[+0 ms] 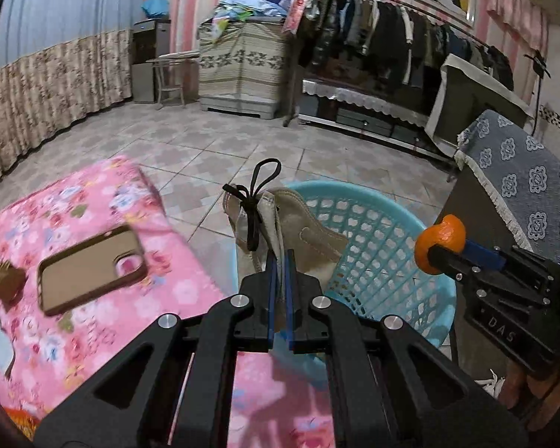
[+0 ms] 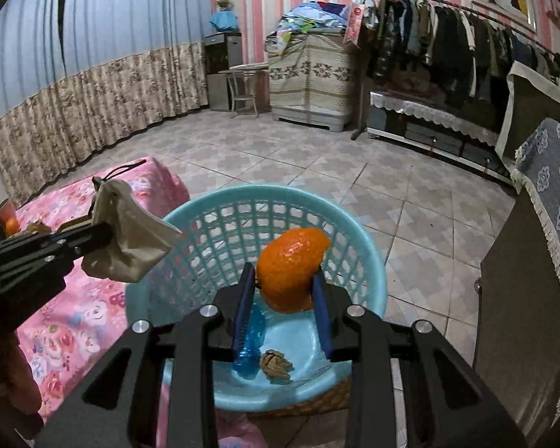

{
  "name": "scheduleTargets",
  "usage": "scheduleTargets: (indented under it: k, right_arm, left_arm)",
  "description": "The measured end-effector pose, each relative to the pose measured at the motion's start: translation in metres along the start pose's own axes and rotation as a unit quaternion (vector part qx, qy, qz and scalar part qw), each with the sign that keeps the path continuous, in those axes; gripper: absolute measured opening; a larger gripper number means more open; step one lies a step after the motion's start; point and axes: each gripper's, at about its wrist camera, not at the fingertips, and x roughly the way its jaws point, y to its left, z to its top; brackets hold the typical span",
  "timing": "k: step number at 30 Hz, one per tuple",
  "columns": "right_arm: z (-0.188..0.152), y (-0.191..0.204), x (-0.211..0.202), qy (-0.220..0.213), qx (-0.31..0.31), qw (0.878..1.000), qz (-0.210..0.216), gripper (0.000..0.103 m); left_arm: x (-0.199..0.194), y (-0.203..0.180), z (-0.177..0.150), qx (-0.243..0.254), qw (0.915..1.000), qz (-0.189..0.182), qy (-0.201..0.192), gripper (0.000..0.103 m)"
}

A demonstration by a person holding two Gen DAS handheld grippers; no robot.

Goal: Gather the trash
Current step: 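Carry both items over the teal basket and open the left gripper, then open the right gripper to drop the orange into the basket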

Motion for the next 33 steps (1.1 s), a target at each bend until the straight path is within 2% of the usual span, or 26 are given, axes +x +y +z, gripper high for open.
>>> scheduleTargets:
  k: [7,8,10,12,17,23,25,27,32,33]
  right_arm:
    - [0.001,-0.009,0.004,0.0,0.012,1.0,-0.005,0.03]
    - [0.002,-0.01,0.005,0.0,0.014,1.0,-0.005,0.03]
    - [0.005,-0.014,0.007,-0.001,0.015,1.0,-0.005,0.03]
    - [0.005,-0.015,0.008,-0.002,0.015,1.0,-0.005,0.03]
    - [0.006,-0.015,0.008,-0.001,0.02,1.0,-0.004,0.03]
    - [0.007,-0.013,0.011,0.002,0.021,1.0,-0.001,0.03]
    - [0.007,-0.01,0.013,0.003,0.02,1.0,0.001,0.031]
    - [0.008,-0.006,0.017,0.007,0.021,1.0,0.006,0.031]
    - [0.01,0.01,0.026,0.014,0.009,1.0,0.009,0.034]
    - [0.011,0.012,0.027,0.014,0.006,1.0,0.007,0.038]
  left_arm:
    - [0.006,-0.014,0.011,0.016,0.9999,-0.004,-0.001,0.007]
    - [0.007,-0.013,0.011,0.017,0.9998,-0.005,0.001,0.012]
    - [0.008,-0.015,0.013,0.02,0.9997,-0.011,0.008,0.028]
    - [0.006,-0.017,0.015,0.026,0.9996,0.0,0.003,0.052]
    - [-0.007,-0.006,0.019,0.02,0.9988,0.039,-0.019,0.079]
    - [-0.016,0.012,0.023,0.007,0.9978,0.061,-0.024,0.081]
    - [-0.019,0.017,0.024,0.005,0.9972,0.07,-0.026,0.084]
    - [-0.027,0.023,0.023,0.007,0.995,0.093,-0.035,0.091]
    - [-0.043,0.039,0.02,0.0,0.9922,0.119,-0.039,0.092]
    - [-0.047,0.043,0.019,-0.004,0.9916,0.123,-0.04,0.093]
